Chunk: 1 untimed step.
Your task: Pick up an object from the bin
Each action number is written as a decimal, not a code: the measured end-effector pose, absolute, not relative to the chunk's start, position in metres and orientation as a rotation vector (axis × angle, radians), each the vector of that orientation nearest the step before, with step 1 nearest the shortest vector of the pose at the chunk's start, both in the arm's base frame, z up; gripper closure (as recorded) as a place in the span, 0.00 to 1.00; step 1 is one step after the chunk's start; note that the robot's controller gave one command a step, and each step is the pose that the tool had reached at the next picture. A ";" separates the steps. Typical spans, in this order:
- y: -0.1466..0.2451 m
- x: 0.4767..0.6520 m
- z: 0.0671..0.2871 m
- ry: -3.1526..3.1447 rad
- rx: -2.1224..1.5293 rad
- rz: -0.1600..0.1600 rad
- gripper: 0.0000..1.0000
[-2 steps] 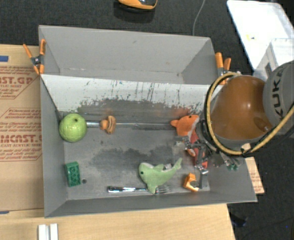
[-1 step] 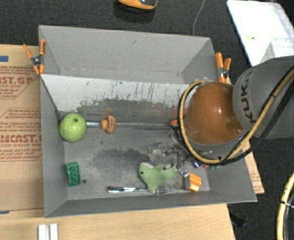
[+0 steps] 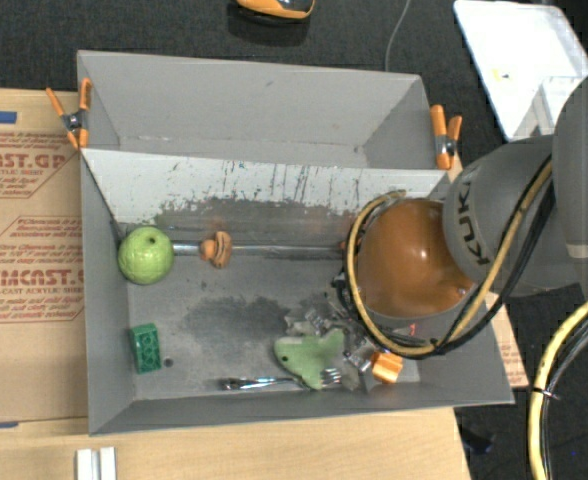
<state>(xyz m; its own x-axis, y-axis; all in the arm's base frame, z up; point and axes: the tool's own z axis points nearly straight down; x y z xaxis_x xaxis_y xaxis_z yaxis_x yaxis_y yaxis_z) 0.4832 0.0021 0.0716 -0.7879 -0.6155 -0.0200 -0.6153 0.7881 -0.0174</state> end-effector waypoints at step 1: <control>-0.001 0.483 0.070 2.976 -0.971 -0.008 1.00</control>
Offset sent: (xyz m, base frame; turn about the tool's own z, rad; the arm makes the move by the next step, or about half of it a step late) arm 0.0000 0.0000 0.0000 0.0000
